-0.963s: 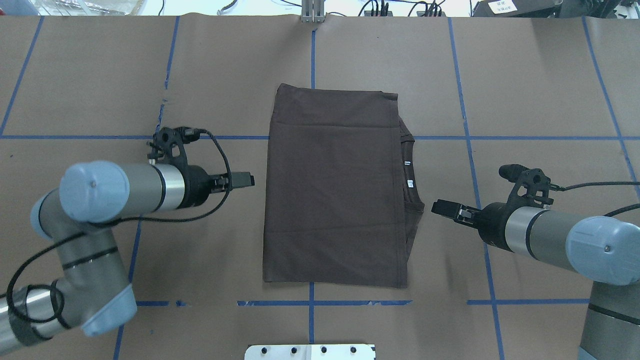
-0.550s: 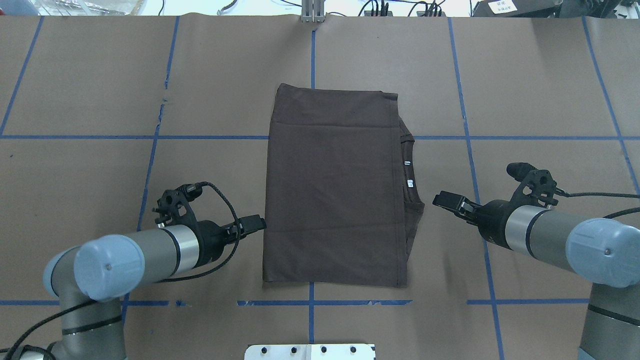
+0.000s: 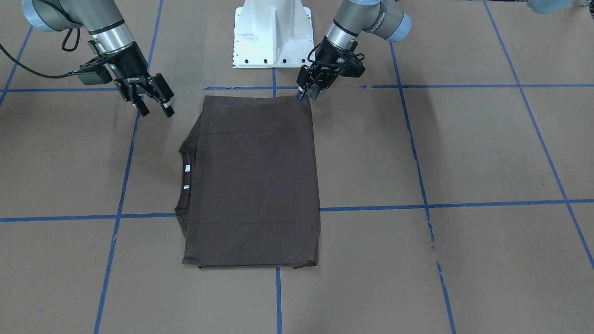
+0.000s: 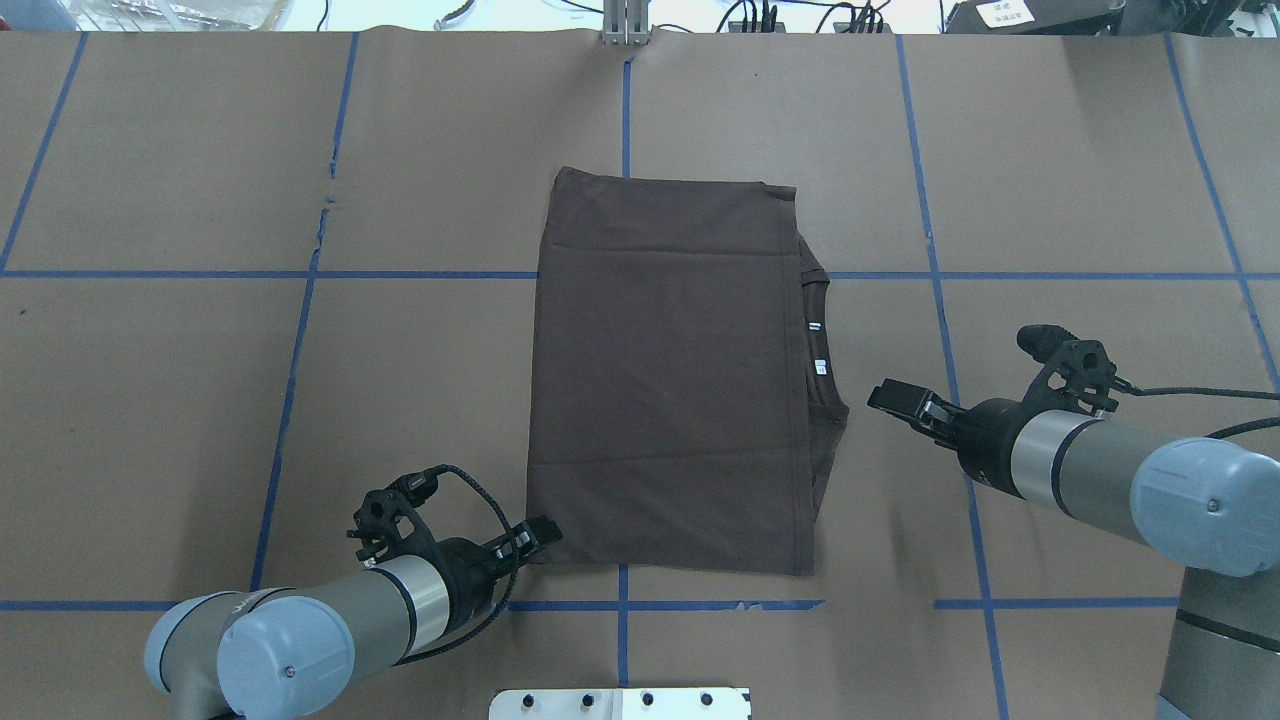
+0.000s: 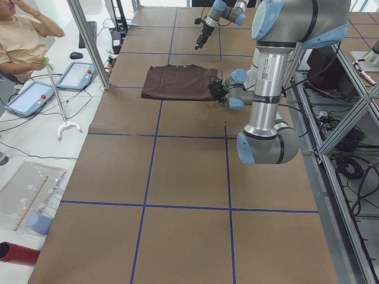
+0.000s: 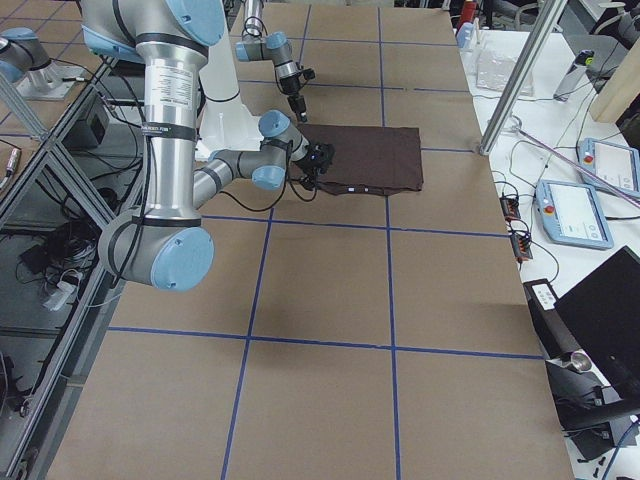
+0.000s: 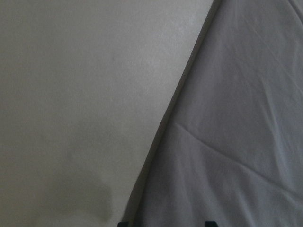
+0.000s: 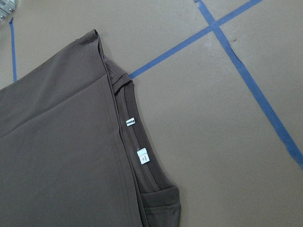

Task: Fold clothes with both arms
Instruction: 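Move the right gripper to the shirt corner nearest it, then grasp the shirt edge nearest the robot with both grippers, then lift the near edge with both grippers and fold it toward the far edge, then lower the folded edge onto the shirt with both grippers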

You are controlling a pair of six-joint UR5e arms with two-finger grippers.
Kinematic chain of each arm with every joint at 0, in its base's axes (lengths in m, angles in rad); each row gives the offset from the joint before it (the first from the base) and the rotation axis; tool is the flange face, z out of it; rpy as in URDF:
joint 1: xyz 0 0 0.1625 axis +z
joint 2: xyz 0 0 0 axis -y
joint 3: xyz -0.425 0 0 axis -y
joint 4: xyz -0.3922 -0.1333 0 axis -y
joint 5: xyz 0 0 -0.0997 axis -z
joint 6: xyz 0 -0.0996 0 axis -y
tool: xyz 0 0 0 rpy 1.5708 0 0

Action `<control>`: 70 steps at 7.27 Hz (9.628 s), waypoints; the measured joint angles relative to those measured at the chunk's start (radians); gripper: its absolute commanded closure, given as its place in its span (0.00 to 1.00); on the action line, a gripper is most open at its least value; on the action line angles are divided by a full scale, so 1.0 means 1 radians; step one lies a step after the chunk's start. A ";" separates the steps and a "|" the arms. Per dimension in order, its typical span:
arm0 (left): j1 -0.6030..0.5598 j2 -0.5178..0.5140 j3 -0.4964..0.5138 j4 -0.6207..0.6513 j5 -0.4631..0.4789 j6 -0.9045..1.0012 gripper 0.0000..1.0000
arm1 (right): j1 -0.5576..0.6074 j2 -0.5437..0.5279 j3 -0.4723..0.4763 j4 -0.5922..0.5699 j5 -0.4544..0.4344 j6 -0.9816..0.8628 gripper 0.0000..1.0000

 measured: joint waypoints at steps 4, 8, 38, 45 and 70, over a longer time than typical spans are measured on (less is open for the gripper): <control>0.007 -0.032 0.026 0.000 0.001 -0.001 0.55 | 0.000 -0.001 0.000 0.000 0.000 0.000 0.00; 0.008 -0.040 0.036 0.000 0.003 0.002 0.56 | 0.000 -0.001 0.000 0.000 0.000 0.000 0.00; 0.009 -0.062 0.019 -0.002 0.019 0.012 1.00 | -0.283 0.367 -0.136 -0.624 -0.270 0.422 1.00; -0.002 -0.007 -0.362 0.272 -0.025 0.060 1.00 | -0.310 0.385 0.035 -0.628 -0.285 0.426 1.00; -0.353 -0.203 0.066 0.394 -0.165 0.372 0.94 | -0.051 0.664 -0.410 -0.534 -0.162 0.271 0.23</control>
